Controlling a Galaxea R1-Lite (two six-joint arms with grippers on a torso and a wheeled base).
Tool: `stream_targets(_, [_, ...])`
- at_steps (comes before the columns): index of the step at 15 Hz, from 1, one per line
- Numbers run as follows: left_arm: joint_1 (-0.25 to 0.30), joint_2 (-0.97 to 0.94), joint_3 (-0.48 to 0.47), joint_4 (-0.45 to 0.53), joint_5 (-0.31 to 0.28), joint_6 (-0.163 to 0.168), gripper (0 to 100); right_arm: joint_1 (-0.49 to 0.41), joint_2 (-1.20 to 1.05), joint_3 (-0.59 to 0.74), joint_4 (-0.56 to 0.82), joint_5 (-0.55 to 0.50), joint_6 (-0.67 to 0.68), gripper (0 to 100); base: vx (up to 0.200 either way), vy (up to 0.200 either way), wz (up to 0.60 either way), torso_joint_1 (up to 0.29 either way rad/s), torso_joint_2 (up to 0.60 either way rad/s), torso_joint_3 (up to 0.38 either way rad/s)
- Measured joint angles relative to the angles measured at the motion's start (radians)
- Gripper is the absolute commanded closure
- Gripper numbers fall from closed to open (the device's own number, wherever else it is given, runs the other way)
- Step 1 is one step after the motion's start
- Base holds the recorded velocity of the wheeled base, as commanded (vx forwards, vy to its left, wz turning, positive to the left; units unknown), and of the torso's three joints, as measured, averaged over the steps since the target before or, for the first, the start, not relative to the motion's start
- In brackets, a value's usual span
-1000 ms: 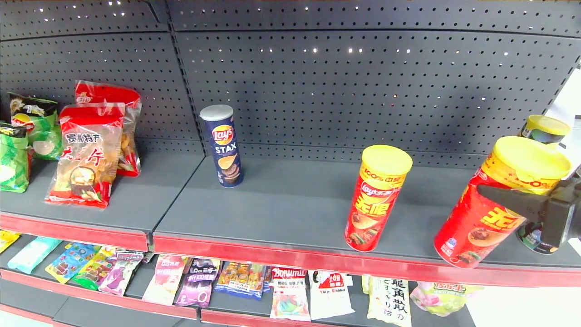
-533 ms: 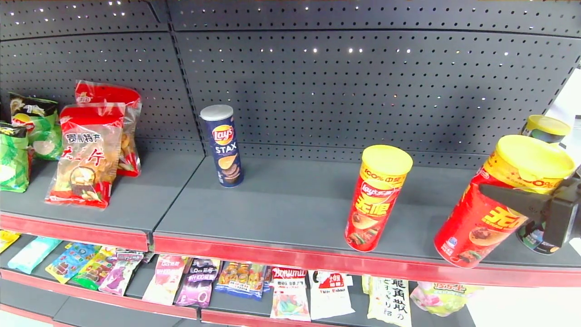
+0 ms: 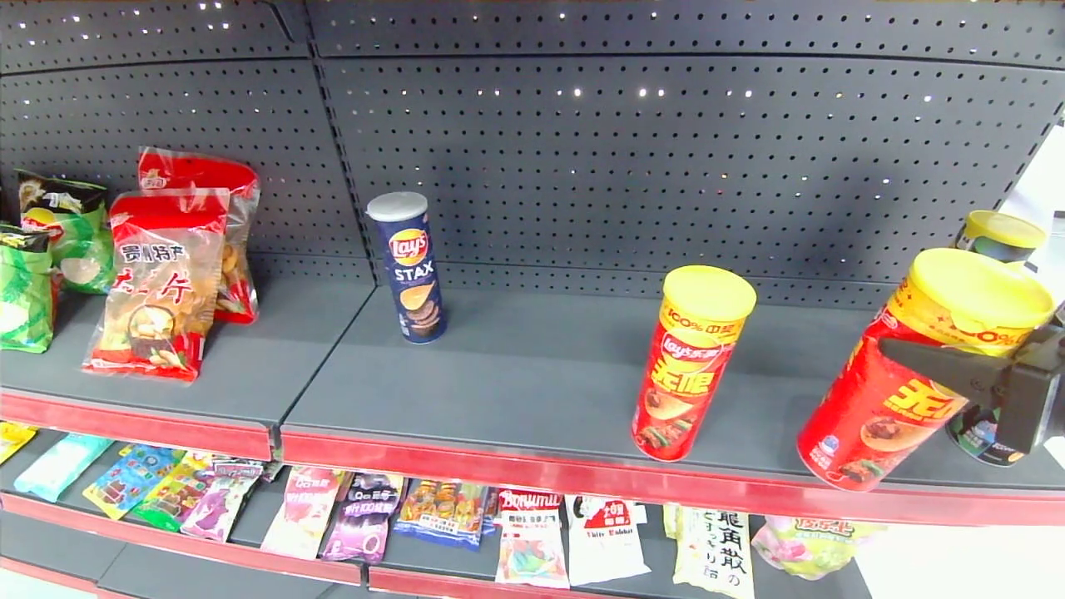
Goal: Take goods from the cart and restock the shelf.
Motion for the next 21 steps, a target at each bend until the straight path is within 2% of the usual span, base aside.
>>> stream_targets(7, [0.0,-0.005,0.0,0.0,0.008,-0.001,0,-0.001,0.04,-0.012,-0.047,0.003,-0.003,100,0.0,0.0,0.0,0.0,0.0,0.0])
stream_targets(11, [0.0,-0.005,0.0,-0.001,0.008,-0.001,0,-0.001,0.143,-0.027,-0.171,0.008,-0.002,100,0.0,0.0,0.0,0.0,0.0,0.0])
stream_targets(13, [0.0,-0.005,0.0,-0.001,0.008,-0.001,0,-0.006,0.21,-0.048,-0.199,0.056,-0.004,100,0.0,0.0,0.0,0.0,0.0,0.0])
stream_targets(19, [0.0,-0.005,0.0,0.0,0.008,-0.001,0,-0.112,0.423,-0.234,-0.211,0.173,-0.013,100,0.0,0.0,0.0,0.0,0.0,0.0])
stream_targets(21, [0.0,-0.005,0.0,0.0,0.008,-0.001,0,-0.136,0.503,-0.318,-0.211,0.182,-0.013,100,0.0,0.0,0.0,0.0,0.0,0.0])
